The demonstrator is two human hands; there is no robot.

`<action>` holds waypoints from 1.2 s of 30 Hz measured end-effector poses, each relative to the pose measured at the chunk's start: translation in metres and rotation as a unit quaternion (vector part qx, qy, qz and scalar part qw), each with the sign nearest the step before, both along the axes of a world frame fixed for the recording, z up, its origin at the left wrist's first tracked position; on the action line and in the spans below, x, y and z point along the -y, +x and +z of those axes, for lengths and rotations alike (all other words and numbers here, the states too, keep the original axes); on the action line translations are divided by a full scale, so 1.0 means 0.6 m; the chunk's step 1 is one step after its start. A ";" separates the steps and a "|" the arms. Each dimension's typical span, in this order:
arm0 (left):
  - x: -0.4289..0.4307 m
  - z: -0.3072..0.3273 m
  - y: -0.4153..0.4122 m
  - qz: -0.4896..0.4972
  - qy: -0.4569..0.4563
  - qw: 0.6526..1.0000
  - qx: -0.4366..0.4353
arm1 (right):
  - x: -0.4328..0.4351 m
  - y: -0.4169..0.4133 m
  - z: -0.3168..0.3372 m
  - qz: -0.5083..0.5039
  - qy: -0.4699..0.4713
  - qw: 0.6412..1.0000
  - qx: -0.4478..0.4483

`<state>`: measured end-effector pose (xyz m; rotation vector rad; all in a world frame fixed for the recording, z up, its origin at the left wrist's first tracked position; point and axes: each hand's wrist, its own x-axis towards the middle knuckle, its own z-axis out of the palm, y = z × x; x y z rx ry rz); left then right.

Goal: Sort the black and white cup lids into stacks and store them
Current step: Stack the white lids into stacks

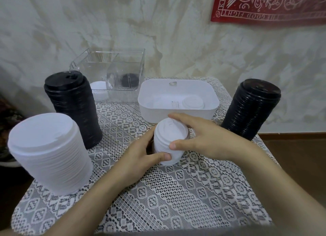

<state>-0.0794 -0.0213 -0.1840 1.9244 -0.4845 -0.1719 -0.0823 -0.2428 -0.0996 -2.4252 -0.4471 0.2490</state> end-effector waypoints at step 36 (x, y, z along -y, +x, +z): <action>0.003 0.017 -0.003 0.034 -0.106 0.993 0.043 | 0.010 -0.001 -0.036 -0.036 0.199 0.979 -0.015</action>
